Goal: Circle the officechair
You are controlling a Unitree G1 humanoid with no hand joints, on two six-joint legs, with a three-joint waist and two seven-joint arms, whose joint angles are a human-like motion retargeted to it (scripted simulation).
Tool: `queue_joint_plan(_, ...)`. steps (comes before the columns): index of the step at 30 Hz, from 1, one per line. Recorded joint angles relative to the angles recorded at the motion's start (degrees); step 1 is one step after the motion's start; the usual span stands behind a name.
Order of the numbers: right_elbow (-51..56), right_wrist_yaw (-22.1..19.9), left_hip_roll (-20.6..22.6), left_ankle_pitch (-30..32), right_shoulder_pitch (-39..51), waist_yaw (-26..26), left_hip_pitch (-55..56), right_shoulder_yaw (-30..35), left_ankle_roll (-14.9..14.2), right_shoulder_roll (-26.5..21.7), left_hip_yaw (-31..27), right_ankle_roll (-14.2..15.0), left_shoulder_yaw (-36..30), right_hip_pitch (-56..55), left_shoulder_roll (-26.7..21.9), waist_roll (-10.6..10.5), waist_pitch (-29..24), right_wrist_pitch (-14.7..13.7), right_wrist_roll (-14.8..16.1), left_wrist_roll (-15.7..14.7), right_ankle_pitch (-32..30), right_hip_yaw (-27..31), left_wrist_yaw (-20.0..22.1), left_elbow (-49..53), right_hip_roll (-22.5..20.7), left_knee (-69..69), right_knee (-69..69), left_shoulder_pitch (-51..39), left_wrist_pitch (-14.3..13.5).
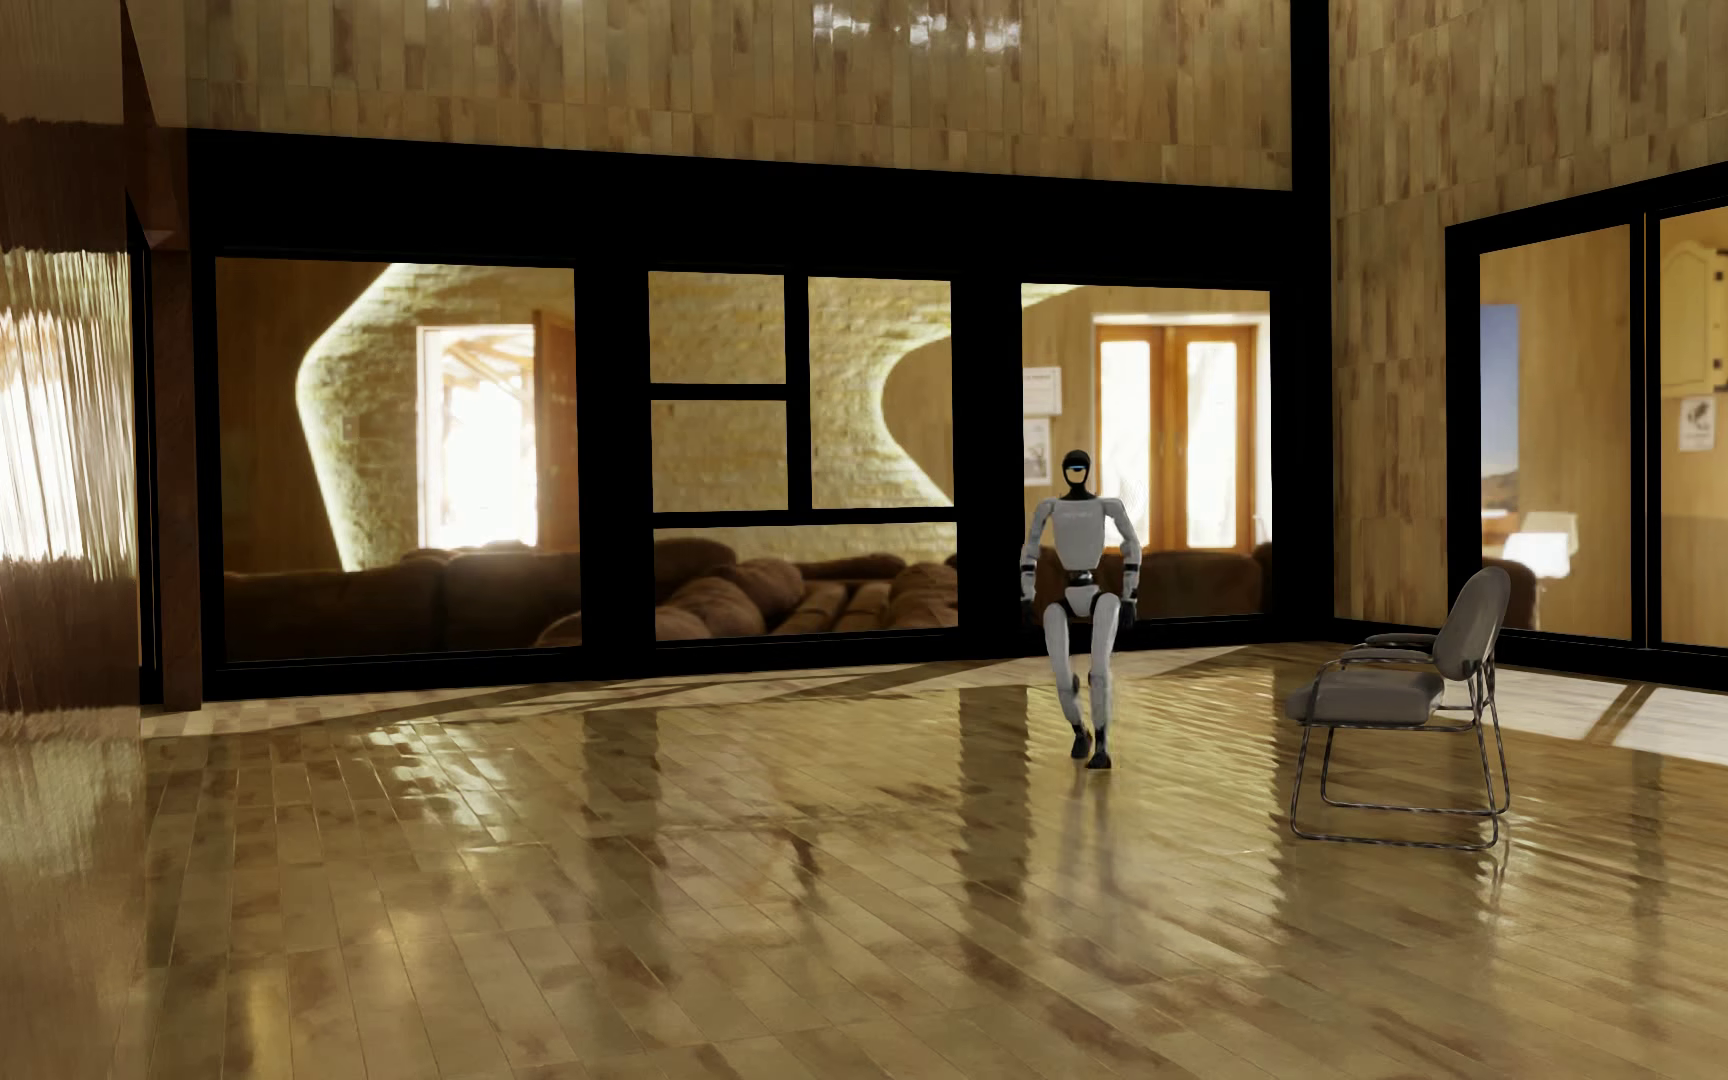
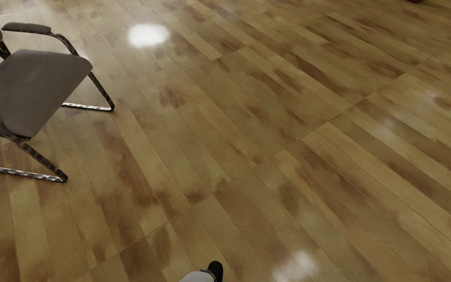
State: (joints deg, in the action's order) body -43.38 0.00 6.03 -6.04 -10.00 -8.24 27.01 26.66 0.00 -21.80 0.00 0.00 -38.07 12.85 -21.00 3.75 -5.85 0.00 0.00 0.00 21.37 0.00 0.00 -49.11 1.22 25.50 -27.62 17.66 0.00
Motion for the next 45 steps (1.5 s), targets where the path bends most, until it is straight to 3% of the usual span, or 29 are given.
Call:
queue_joint_plan(1,0.1,0.0,0.0,-10.5,1.3,-0.8,1.4,-0.5,0.0,-0.3,0.0,0.0,-0.2,1.9,0.3,0.3,0.7,0.0,0.0,0.0,1.2,0.0,0.0,-1.3,0.5,-0.3,-0.3,0.3,0.0)
queue_joint_plan(2,-0.2,0.0,-0.4,-7.7,1.8,-3.1,2.0,-1.6,0.0,-0.2,0.0,0.0,-1.3,3.8,0.0,0.3,0.2,0.0,0.0,0.0,1.7,0.0,0.0,-1.2,0.5,-0.8,-0.9,0.5,0.0)
queue_joint_plan(4,-1.6,0.0,1.1,19.4,0.8,-4.6,7.0,-4.0,0.0,1.0,0.0,0.0,-1.7,5.0,0.1,2.6,1.2,0.0,0.0,0.0,-5.7,0.0,0.0,-2.1,2.7,7.4,-5.0,0.9,0.0)
queue_joint_plan(6,-5.2,0.0,4.7,21.8,-1.5,-1.5,3.4,-3.0,0.0,2.5,0.0,0.0,-3.2,-0.7,0.4,4.0,1.4,0.0,0.0,0.0,-28.1,0.0,0.0,-4.7,5.3,13.7,-23.8,-0.3,0.0)
queue_joint_plan(7,-6.0,0.0,6.7,19.9,-2.0,0.3,0.7,-0.5,0.0,2.1,0.0,0.0,-2.1,-8.2,0.2,4.6,1.7,0.0,0.0,0.0,-29.0,0.0,0.0,-3.3,6.9,14.1,-37.3,-0.6,0.0)
queue_joint_plan(8,-5.7,0.0,8.0,16.1,-2.6,3.1,-5.7,0.0,0.0,2.3,0.0,0.0,-0.4,-13.0,0.4,4.6,0.3,0.0,0.0,0.0,-20.9,0.0,0.0,-2.6,7.7,11.6,-46.8,-1.5,0.0)
queue_joint_plan(10,-6.5,0.0,7.0,7.5,-3.7,9.8,-16.8,1.4,0.0,2.3,0.0,0.0,1.1,-24.1,0.5,2.1,-0.7,0.0,0.0,0.0,-8.9,0.0,0.0,-2.3,6.0,7.3,-51.2,-5.3,0.0)
queue_joint_plan(12,-5.3,0.0,5.6,-2.1,-6.5,16.8,-28.3,1.9,0.0,1.5,0.0,0.0,0.2,-30.8,-1.6,0.4,-1.0,0.0,0.0,0.0,-6.7,0.0,0.0,2.7,5.9,1.9,-38.7,-8.1,0.0)
queue_joint_plan(15,-7.6,0.0,3.8,-15.4,-8.1,21.0,-40.2,0.8,0.0,1.5,0.0,0.0,5.8,-37.2,-2.5,-0.5,0.9,0.0,0.0,0.0,-15.1,0.0,0.0,4.9,6.2,-2.6,-8.1,-13.5,0.0)
queue_joint_plan(16,-8.1,0.0,3.3,-16.1,-8.5,21.8,-41.5,0.6,0.0,1.6,0.0,0.0,7.1,-38.1,-2.8,-1.0,2.0,0.0,0.0,0.0,-17.2,0.0,0.0,5.9,6.4,-2.6,-1.2,-14.8,0.0)
queue_joint_plan(18,-9.8,0.0,1.6,-12.4,-8.7,23.7,-46.0,0.4,0.0,1.8,0.0,0.0,8.1,-40.2,-3.3,-1.8,1.8,0.0,0.0,0.0,-13.5,0.0,0.0,7.6,5.4,-0.6,-4.0,-15.2,0.0)
queue_joint_plan(19,-11.5,0.0,0.2,-7.9,-8.8,24.9,-48.2,2.2,0.0,1.5,0.0,0.0,9.4,-39.0,-2.9,-2.1,2.1,0.0,0.0,0.0,-15.7,0.0,0.0,8.3,4.4,2.7,-8.2,-13.4,0.0)
queue_joint_plan(20,-13.0,0.0,-1.4,1.1,-9.1,25.2,-45.3,1.7,0.0,1.9,0.0,0.0,11.2,-41.0,-1.2,-3.3,3.9,0.0,0.0,0.0,-17.9,0.0,0.0,6.8,3.6,10.6,-13.1,-11.7,0.0)
queue_joint_plan(21,-14.9,0.0,-3.8,10.7,-9.4,24.8,-42.4,1.0,0.0,2.3,0.0,0.0,11.6,-38.5,0.4,-4.6,3.2,0.0,0.0,0.0,-15.5,0.0,0.0,4.4,1.0,22.4,-17.8,-9.8,0.0)
queue_joint_plan(23,-14.8,0.0,-5.0,11.1,-8.3,21.2,-28.7,0.9,0.0,2.7,0.0,0.0,7.4,-29.9,1.3,-5.2,1.5,0.0,0.0,0.0,-10.4,0.0,0.0,2.5,-1.6,50.5,-16.4,-8.6,0.0)
queue_joint_plan(24,-13.9,0.0,-4.0,11.3,-7.5,17.8,-21.7,1.8,0.0,2.3,0.0,0.0,3.7,-25.0,1.5,-4.3,1.2,0.0,0.0,0.0,-9.7,0.0,0.0,1.6,-0.8,54.7,-13.8,-8.4,0.0)
queue_joint_plan(26,-10.1,0.0,-2.1,17.9,-5.5,10.5,-12.6,3.0,0.0,1.4,0.0,0.0,1.8,-15.2,1.9,-1.9,-0.3,0.0,0.0,0.0,-8.9,0.0,0.0,-1.2,0.1,41.4,-7.6,-6.0,0.0)
queue_joint_plan(27,-8.5,0.0,-1.7,25.1,-4.1,8.2,-8.8,1.6,0.0,1.2,0.0,0.0,2.0,-11.6,1.9,-1.6,-0.3,0.0,0.0,0.0,-8.5,0.0,0.0,-2.8,0.1,28.5,-5.2,-4.7,0.0)
queue_joint_plan(28,-4.8,0.0,-1.7,26.5,-3.4,6.6,-6.7,0.5,0.0,0.5,0.0,0.0,1.8,-7.7,1.4,-1.2,-0.1,0.0,0.0,0.0,-7.8,0.0,0.0,-3.2,0.0,15.2,-3.0,-3.5,0.0)
queue_joint_plan(30,-0.1,0.0,-1.1,-0.9,-2.0,4.3,-4.5,-2.9,0.0,-0.7,0.0,0.0,0.0,-2.6,0.8,-0.6,0.8,0.0,0.0,0.0,-5.1,0.0,0.0,-4.8,0.9,1.4,-2.1,-1.8,0.0)
queue_joint_plan(31,0.8,0.0,-0.8,-2.2,-2.1,3.5,-3.0,-4.3,0.0,-1.1,0.0,0.0,-1.9,-0.5,-0.3,-0.2,1.0,0.0,0.0,0.0,-4.2,0.0,0.0,-3.5,1.1,1.0,-2.8,-0.7,0.0)
queue_joint_plan(32,1.1,0.0,-0.2,6.0,-2.8,2.7,-2.0,-5.9,0.0,-1.0,0.0,0.0,-2.4,1.4,-0.7,0.0,1.3,0.0,0.0,0.0,-5.4,0.0,0.0,-3.7,0.9,3.4,-4.2,0.3,0.0)
queue_joint_plan(33,1.2,0.0,1.5,13.2,-4.4,2.9,-2.7,-8.2,0.0,-0.7,0.0,0.0,-1.8,2.3,-0.7,1.1,1.7,0.0,0.0,0.0,-10.7,0.0,0.0,-3.7,2.2,6.0,-8.5,1.6,0.0)
queue_joint_plan(34,-1.1,0.0,4.2,17.7,-5.1,3.9,-3.1,-8.0,0.0,0.0,0.0,0.0,-2.2,-2.3,-0.6,2.5,2.5,0.0,0.0,0.0,-20.8,0.0,0.0,-4.4,4.8,9.0,-20.5,2.1,0.0)
queue_joint_plan(35,-3.5,0.0,5.8,16.9,-5.9,6.2,-5.5,-7.0,0.0,0.2,0.0,0.0,-2.9,-8.3,-0.5,2.6,2.5,0.0,0.0,0.0,-25.2,0.0,0.0,-5.6,5.4,11.7,-34.8,1.8,0.0)
queue_joint_plan(37,-6.5,0.0,7.2,9.1,-5.7,9.1,-16.7,-4.2,0.0,0.9,0.0,0.0,-2.5,-20.1,-1.0,4.1,-0.1,0.0,0.0,0.0,-11.8,0.0,0.0,-3.9,6.7,8.4,-48.8,0.5,0.0)
queue_joint_plan(39,-8.1,0.0,6.0,2.1,-7.0,15.9,-26.5,-0.9,0.0,1.0,0.0,0.0,-2.4,-27.3,-1.6,2.4,-0.9,0.0,0.0,0.0,-7.3,0.0,0.0,-4.1,5.3,5.2,-36.5,-2.8,0.0)
queue_joint_plan(42,-7.8,0.0,4.2,-10.4,-10.6,21.7,-36.7,-3.0,0.0,0.0,0.0,0.0,3.4,-35.2,-2.2,-0.6,0.8,0.0,0.0,0.0,-12.1,0.0,0.0,0.3,4.7,-0.5,-4.8,-7.0,0.0)
queue_joint_plan(45,-9.1,0.0,2.6,-15.7,-13.1,27.2,-44.5,-3.2,0.0,-1.1,0.0,0.0,6.0,-39.8,-2.8,-3.5,2.1,0.0,0.0,0.0,-17.0,0.0,0.0,3.7,6.8,2.6,-7.1,-8.2,0.0)
